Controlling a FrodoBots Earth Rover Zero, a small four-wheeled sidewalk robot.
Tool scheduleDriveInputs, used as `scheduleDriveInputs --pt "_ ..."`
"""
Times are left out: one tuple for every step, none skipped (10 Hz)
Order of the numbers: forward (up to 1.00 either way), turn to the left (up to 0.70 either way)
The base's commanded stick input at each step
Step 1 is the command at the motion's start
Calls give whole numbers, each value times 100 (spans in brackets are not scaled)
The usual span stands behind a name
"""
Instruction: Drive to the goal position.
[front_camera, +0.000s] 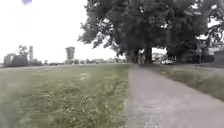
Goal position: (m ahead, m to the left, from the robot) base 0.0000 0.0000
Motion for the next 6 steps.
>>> scheduleDriveInputs --pt "70 0" --pt "70 0" --pt "70 0" --pt "70 0" --pt "70 0" --pt "70 0"
